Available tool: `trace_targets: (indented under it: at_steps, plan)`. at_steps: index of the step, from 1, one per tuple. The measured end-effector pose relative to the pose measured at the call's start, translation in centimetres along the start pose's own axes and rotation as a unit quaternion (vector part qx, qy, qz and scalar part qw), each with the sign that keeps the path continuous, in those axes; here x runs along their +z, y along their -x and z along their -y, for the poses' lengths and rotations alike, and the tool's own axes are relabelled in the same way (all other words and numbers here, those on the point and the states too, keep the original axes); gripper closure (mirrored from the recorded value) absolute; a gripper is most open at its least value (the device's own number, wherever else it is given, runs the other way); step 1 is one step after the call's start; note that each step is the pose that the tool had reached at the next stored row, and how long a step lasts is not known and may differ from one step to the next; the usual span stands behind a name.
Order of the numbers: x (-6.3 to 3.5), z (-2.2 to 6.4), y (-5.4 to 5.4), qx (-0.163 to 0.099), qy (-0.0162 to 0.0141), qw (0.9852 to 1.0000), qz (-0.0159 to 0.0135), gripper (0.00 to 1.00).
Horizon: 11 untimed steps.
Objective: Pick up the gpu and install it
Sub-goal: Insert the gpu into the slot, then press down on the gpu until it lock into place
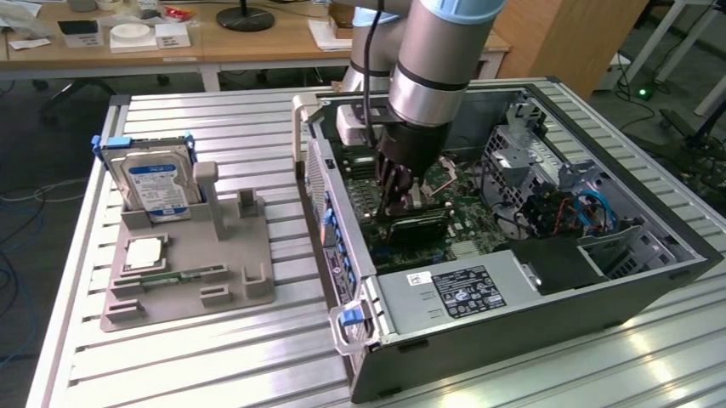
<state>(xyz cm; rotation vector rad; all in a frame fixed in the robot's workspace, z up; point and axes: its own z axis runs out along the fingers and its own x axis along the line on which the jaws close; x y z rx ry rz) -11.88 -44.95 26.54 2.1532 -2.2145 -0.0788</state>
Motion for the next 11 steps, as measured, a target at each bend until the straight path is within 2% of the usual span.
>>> trace_targets:
  at_steps: [1, 5, 11]
  plan:
    - [0.00, -0.01, 0.00, 0.000, -0.0012, 1.0000, 0.0000, 0.89]
    - [0.01, -0.01, 0.00, 0.000, -0.0104, 0.9999, -0.0001, 0.89]
    - [0.02, 0.00, 0.01, 0.000, -0.0111, 0.9999, 0.0003, 0.89]
